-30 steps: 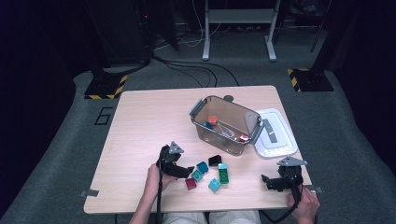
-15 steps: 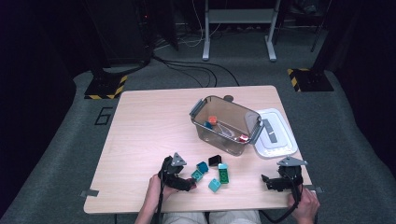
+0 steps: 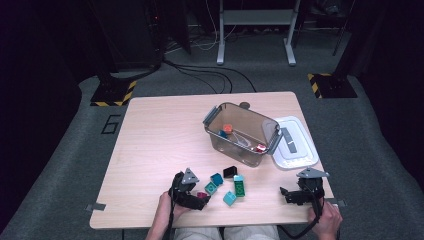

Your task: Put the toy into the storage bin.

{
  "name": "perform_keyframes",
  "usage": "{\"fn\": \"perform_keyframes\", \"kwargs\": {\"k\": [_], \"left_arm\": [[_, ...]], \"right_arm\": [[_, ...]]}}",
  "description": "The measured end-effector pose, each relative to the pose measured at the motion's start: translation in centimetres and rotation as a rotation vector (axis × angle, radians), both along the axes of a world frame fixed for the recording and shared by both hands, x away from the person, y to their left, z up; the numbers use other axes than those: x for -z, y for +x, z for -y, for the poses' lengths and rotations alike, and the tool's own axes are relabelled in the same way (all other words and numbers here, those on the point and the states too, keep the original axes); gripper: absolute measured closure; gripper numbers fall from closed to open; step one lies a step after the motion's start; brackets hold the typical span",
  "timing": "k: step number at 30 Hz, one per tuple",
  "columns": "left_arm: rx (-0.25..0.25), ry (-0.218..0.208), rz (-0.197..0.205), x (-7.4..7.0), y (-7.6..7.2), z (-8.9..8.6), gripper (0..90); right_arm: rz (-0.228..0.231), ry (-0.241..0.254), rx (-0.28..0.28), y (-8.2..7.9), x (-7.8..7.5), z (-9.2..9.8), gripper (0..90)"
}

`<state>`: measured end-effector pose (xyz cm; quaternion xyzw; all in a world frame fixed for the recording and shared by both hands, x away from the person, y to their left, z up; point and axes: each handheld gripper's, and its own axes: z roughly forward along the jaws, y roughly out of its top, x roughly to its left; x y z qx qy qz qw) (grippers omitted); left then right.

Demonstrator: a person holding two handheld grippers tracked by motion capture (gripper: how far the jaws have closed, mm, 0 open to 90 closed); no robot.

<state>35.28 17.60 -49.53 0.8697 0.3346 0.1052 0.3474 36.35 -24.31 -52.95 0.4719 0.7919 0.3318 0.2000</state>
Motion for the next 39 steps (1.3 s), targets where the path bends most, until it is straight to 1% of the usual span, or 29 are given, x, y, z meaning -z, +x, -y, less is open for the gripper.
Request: {"fn": "perform_keyframes", "kwargs": {"k": [2, 3, 4, 5, 7, 9, 11, 12, 13, 14, 15, 17, 18, 19, 21, 24, 25, 26, 27, 28, 29, 31, 32, 34, 35, 37, 39], "left_arm": [[0.012, 0.015, -0.008, 0.2, -0.2, 0.2, 15.2], [0.012, 0.015, -0.008, 0.2, -0.2, 0.2, 15.3], [0.02, 0.025, -0.018, 0.4, -0.3, 0.2, 15.4], [0.022, 0.03, -0.018, 0.8, -0.4, 0.3, 15.6], [0.027, 0.042, -0.023, 1.1, -0.5, 0.3, 16.7], [0.036, 0.049, -0.024, 1.4, -0.6, 0.4, 21.8], [0.039, 0.06, -0.015, 1.7, -0.8, 0.4, 28.0], [0.042, 0.057, -0.014, 1.8, -0.9, 0.4, 32.8], [0.042, 0.057, -0.014, 1.8, -0.9, 0.4, 33.4], [0.037, 0.053, 0.002, 1.9, -1.0, 0.2, 37.4], [0.019, 0.046, 0.015, 1.9, -1.1, 0.1, 40.3], [0.02, 0.04, 0.02, 1.9, -1.1, -0.1, 44.6], [0.019, 0.033, 0.015, 1.9, -1.1, -0.1, 46.6], [0.01, 0.023, 0.02, 2.0, -1.1, -0.2, 46.9], [0.01, 0.023, 0.018, 2.0, -1.1, -0.2, 47.2], [-0.002, 0.017, 0.024, 2.0, -1.1, -0.3, 47.6], [-0.009, 0.005, 0.023, 2.1, -1.1, -0.3, 47.6], [-0.01, 0.005, 0.022, 2.1, -1.1, -0.3, 47.8], [-0.01, 0.014, 0.024, 2.0, -1.0, -0.4, 48.3], [-0.016, 0.002, 0.025, 1.9, -1.0, -0.5, 57.4], [-0.018, -0.003, 0.024, 1.9, -1.0, -0.6, 58.1], [-0.019, -0.001, 0.02, 1.9, -0.9, -0.6, 57.9], [-0.022, -0.008, 0.014, 2.0, -0.8, -0.5, 58.0], [-0.022, -0.006, 0.017, 2.0, -0.7, -0.6, 58.1], [-0.02, 0.003, 0.014, 1.9, -0.7, -0.6, 58.2], [-0.029, 0.007, 0.018, 1.9, -0.6, -0.7, 58.4], [-0.03, 0.0, 0.014, 2.0, -0.6, -0.8, 58.5]], "right_arm": [[-0.002, 0.0, 0.001, 0.0, 0.0, 0.0, 0.0], [-0.002, 0.0, 0.001, 0.0, 0.0, 0.0, 0.0], [-0.001, 0.001, 0.001, 0.0, 0.0, 0.0, 0.0], [-0.001, 0.001, 0.001, 0.0, 0.0, 0.0, 0.0], [0.0, 0.0, 0.0, 0.0, 0.0, 0.0, 0.0], [-0.001, 0.001, 0.002, 0.0, 0.0, 0.0, 0.0], [-0.001, 0.0, 0.001, 0.0, 0.0, 0.0, 0.0], [-0.001, 0.001, 0.002, 0.0, 0.0, 0.0, 0.0], [-0.001, 0.001, 0.002, 0.0, 0.0, 0.0, 0.0], [-0.001, 0.001, 0.002, 0.0, 0.0, 0.0, 0.0], [-0.001, 0.001, 0.002, 0.0, 0.0, 0.0, 0.0], [-0.002, 0.001, 0.001, 0.0, 0.0, 0.0, 0.0], [-0.001, 0.001, 0.002, 0.0, 0.0, 0.0, 0.0], [-0.001, 0.001, 0.001, 0.0, 0.0, 0.0, 0.0], [-0.001, 0.001, 0.002, 0.0, 0.0, 0.0, 0.0], [-0.001, 0.001, 0.002, 0.0, 0.0, 0.0, 0.0], [-0.001, 0.001, 0.002, 0.0, 0.0, 0.0, 0.0], [-0.001, 0.001, 0.002, 0.0, 0.0, 0.0, 0.0], [-0.002, 0.0, 0.001, 0.0, 0.0, 0.0, 0.0], [-0.002, 0.002, 0.001, 0.0, 0.0, 0.0, 0.0], [-0.002, 0.002, 0.001, 0.0, 0.0, 0.0, 0.0], [-0.003, 0.002, 0.0, 0.0, 0.0, 0.0, 0.0], [-0.001, 0.001, 0.001, 0.0, 0.0, 0.0, 0.0], [-0.001, 0.001, 0.002, 0.0, 0.0, 0.0, 0.0], [-0.001, 0.001, 0.002, 0.0, 0.0, 0.0, 0.0], [-0.001, 0.001, 0.002, 0.0, 0.0, 0.0, 0.0], [-0.001, 0.001, 0.001, 0.0, 0.0, 0.0, 0.0]]}}
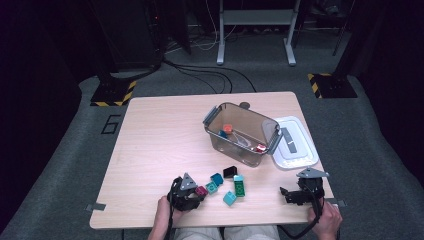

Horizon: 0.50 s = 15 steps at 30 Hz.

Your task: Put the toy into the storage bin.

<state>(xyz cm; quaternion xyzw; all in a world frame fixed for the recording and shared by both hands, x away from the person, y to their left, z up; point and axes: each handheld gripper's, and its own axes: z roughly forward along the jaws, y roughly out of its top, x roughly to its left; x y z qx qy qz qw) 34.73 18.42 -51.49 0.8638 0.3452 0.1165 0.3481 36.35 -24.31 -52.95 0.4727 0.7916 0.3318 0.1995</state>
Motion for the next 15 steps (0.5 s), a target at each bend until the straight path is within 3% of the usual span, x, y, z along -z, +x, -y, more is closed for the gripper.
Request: {"fn": "perform_keyframes", "kwargs": {"k": [10, 13, 14, 15], "left_arm": [[-0.034, -0.04, 0.016, 0.3, 0.5, -0.5, 58.9], [-0.059, -0.045, 0.025, -0.8, 1.0, -1.1, 58.9], [-0.057, -0.091, 0.048, -1.1, 0.9, -1.5, 58.9], [-0.072, -0.108, 0.044, -0.9, 0.6, -2.1, 58.9]], "right_arm": [[-0.002, 0.002, -0.001, 0.0, 0.0, 0.0, 0.0], [0.0, -0.001, -0.005, 0.1, 0.0, 0.0, 0.0], [0.0, 0.0, -0.004, 0.0, 0.0, 0.0, 0.0], [0.008, -0.004, -0.006, 0.0, 0.0, 0.0, 0.1]]}}
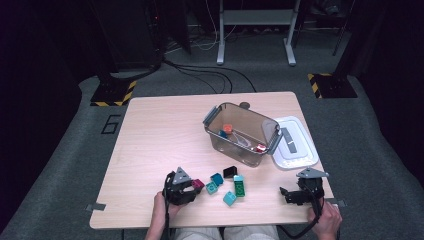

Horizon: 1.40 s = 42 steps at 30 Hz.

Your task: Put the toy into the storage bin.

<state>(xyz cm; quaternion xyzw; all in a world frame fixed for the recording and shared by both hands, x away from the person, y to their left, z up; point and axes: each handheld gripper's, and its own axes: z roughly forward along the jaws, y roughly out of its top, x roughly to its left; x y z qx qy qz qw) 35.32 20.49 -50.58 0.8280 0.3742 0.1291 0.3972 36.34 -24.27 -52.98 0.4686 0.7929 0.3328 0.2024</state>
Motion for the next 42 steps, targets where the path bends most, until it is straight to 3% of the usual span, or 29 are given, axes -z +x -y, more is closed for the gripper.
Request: {"fn": "perform_keyframes", "kwargs": {"k": [2, 4, 5, 7, 9, 28, 42], "left_arm": [[-0.012, 0.017, -0.031, 0.4, -0.2, -1.4, 58.9], [-0.038, 0.035, -0.015, 0.0, 0.2, -2.2, 58.9], [-0.045, 0.011, -0.016, -0.2, 0.4, -2.5, 58.9], [-0.067, 0.034, 0.008, -0.6, 0.8, -2.8, 58.9], [-0.073, 0.016, 0.008, -0.8, 0.9, -2.9, 58.9], [-0.021, 0.033, 0.104, -5.7, 4.4, -0.1, 58.9], [-0.008, 0.05, 0.13, -8.9, 6.9, 1.1, 58.9]], "right_arm": [[-0.007, 0.001, -0.005, 0.1, 0.0, 0.0, 0.0], [-0.005, 0.004, -0.004, 0.1, 0.0, 0.0, 0.0], [-0.008, 0.005, -0.003, 0.1, 0.0, 0.0, 0.0], [-0.007, 0.004, -0.004, 0.1, 0.0, 0.0, 0.0], [-0.007, 0.002, -0.007, 0.1, 0.0, 0.0, 0.0], [-0.006, 0.002, -0.007, 0.1, 0.0, 0.0, 0.0], [-0.007, 0.002, -0.007, 0.1, 0.0, 0.0, 0.0]]}}
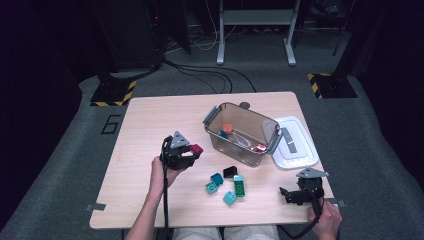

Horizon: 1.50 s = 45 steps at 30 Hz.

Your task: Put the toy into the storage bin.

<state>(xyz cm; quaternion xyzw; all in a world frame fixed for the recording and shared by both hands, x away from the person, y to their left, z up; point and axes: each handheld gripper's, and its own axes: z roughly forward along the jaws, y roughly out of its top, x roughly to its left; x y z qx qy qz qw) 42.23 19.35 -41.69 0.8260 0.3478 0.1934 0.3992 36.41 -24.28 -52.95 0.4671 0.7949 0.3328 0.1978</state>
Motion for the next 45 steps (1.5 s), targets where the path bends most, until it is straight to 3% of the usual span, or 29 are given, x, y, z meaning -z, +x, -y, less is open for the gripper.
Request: {"fn": "perform_keyframes", "kwargs": {"k": [15, 35, 45], "left_arm": [[0.017, 0.008, -0.009, -1.5, 1.9, 1.1, 58.9], [0.018, 0.027, 0.048, -6.3, 4.2, 2.9, 58.9], [0.018, 0.047, 0.051, -7.2, 6.2, 4.2, 58.8]], "right_arm": [[0.0, 0.0, 0.0, 0.0, 0.0, 0.0, 0.0], [0.0, 0.0, 0.0, 0.0, 0.0, 0.0, 0.0], [0.0, 0.0, 0.0, 0.0, 0.0, 0.0, 0.0]]}}
